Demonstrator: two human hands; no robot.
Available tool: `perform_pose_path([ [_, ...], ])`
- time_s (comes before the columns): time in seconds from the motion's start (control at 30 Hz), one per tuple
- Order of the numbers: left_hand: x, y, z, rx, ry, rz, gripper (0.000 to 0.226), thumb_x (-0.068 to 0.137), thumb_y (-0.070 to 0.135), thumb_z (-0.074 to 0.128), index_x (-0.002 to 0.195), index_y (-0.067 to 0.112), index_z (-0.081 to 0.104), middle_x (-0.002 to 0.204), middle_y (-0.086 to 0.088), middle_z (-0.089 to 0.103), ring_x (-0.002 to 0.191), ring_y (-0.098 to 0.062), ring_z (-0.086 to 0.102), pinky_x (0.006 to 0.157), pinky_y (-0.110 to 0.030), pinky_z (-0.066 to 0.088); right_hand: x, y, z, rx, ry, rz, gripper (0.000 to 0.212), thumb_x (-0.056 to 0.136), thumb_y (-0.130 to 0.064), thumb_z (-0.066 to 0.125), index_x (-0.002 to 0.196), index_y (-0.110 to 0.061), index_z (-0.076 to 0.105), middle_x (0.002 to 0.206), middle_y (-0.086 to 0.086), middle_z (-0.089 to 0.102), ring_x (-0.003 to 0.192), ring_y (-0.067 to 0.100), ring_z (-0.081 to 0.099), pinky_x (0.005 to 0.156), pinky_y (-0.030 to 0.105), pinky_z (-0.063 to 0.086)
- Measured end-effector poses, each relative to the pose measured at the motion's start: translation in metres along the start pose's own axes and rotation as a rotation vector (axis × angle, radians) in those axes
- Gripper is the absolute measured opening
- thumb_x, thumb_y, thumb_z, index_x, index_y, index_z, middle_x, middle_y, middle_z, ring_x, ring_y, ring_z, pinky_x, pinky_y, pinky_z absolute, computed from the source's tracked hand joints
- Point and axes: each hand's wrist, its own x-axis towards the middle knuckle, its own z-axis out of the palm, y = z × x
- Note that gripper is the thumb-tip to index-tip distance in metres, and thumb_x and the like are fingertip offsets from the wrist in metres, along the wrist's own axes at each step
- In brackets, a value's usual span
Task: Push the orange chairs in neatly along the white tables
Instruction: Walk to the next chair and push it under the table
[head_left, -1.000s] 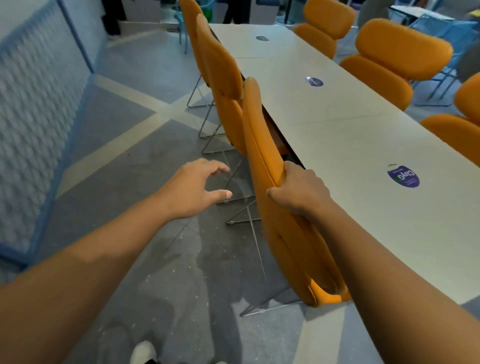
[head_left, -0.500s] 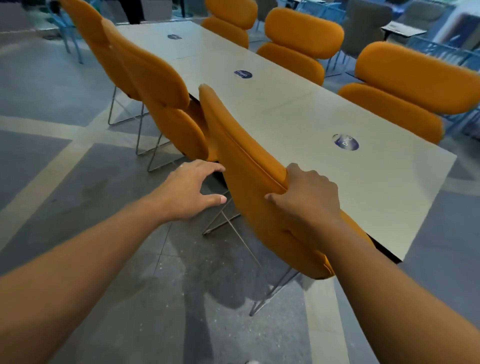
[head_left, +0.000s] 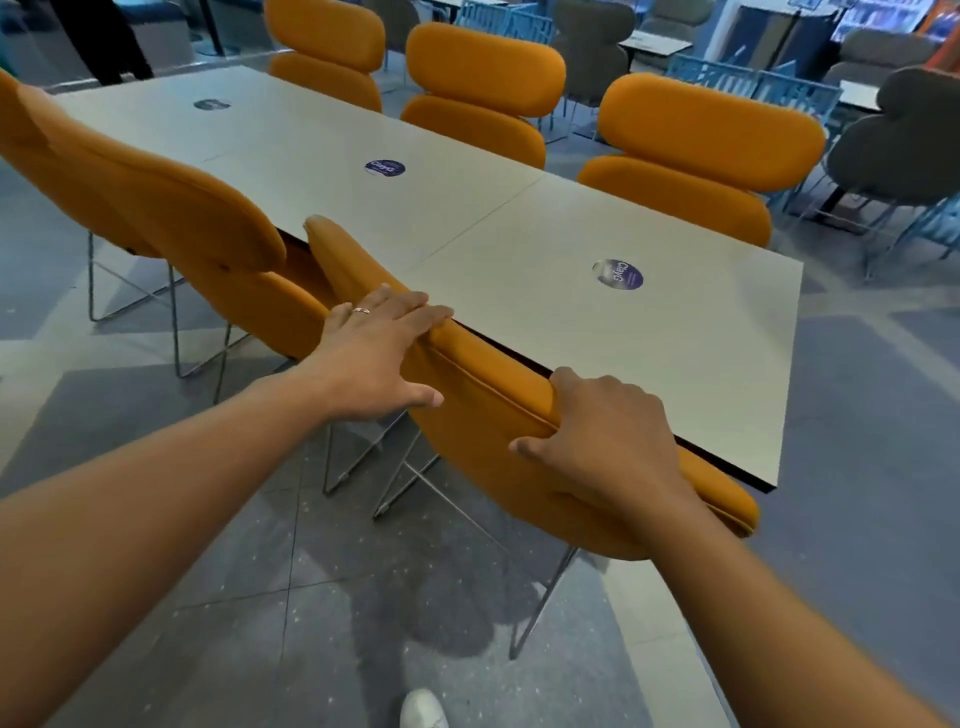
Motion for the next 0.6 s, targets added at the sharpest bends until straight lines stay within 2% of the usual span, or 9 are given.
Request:
perform_pose_path([
  [0.07, 0.015, -0.004, 0.0, 0.033, -0.036, 0.03, 0.091, 0.071, 0.069, 0.065, 0.147, 0.045, 0.02, 0.159, 0.009, 0.018, 0.148, -0.023, 0.002, 0.115, -0.058, 0.004, -0.001, -0.001, 0.001, -0.005, -0.008, 0.004, 0.061, 0.071, -0.085, 0.056, 0.103, -0.034, 0.051, 0.071, -0.01, 0.046, 0.059, 0.012, 0.045, 0.053, 0.027, 0.029],
  [0.17, 0.036, -0.006, 0.0, 0.057, -0.104, 0.066, 0.09, 0.068, 0.072, 0.065, 0.144, 0.045, 0.027, 0.156, 0.009, 0.026, 0.148, -0.024, 0.004, 0.115, -0.059, 0.0, 0.0, -0.002, 0.0, 0.001, -0.025, 0.018, 0.059, 0.07, -0.085, 0.057, 0.1, -0.035, 0.048, 0.065, -0.014, 0.035, 0.058, 0.011, 0.041, 0.051, 0.026, 0.024],
  [0.3, 0.049, -0.006, 0.003, 0.084, -0.108, 0.127, 0.083, 0.062, 0.074, 0.066, 0.134, 0.045, 0.038, 0.14, 0.006, 0.041, 0.14, -0.027, 0.025, 0.114, -0.06, -0.002, -0.001, -0.003, -0.003, 0.023, -0.05, 0.046, 0.057, 0.069, -0.085, 0.057, 0.093, -0.037, 0.04, 0.063, -0.015, 0.031, 0.056, 0.009, 0.037, 0.048, 0.025, 0.015],
  [0.4, 0.054, -0.01, 0.004, 0.054, -0.067, 0.193, 0.08, 0.055, 0.077, 0.067, 0.125, 0.042, 0.048, 0.124, 0.007, 0.048, 0.127, -0.025, 0.038, 0.115, -0.055, 0.004, -0.003, -0.003, -0.004, 0.042, -0.059, 0.076, 0.057, 0.069, -0.086, 0.056, 0.096, -0.039, 0.041, 0.07, -0.015, 0.042, 0.062, 0.01, 0.044, 0.05, 0.025, 0.021],
  [0.6, 0.068, -0.026, 0.01, 0.059, -0.033, 0.31, 0.086, 0.046, 0.091, 0.053, 0.117, 0.041, 0.051, 0.112, 0.009, 0.05, 0.112, -0.02, 0.043, 0.104, -0.047, 0.024, -0.008, -0.015, -0.003, 0.031, -0.031, 0.242, 0.065, 0.065, -0.09, 0.052, 0.106, -0.039, 0.052, 0.086, -0.014, 0.061, 0.071, 0.01, 0.052, 0.058, 0.028, 0.032],
])
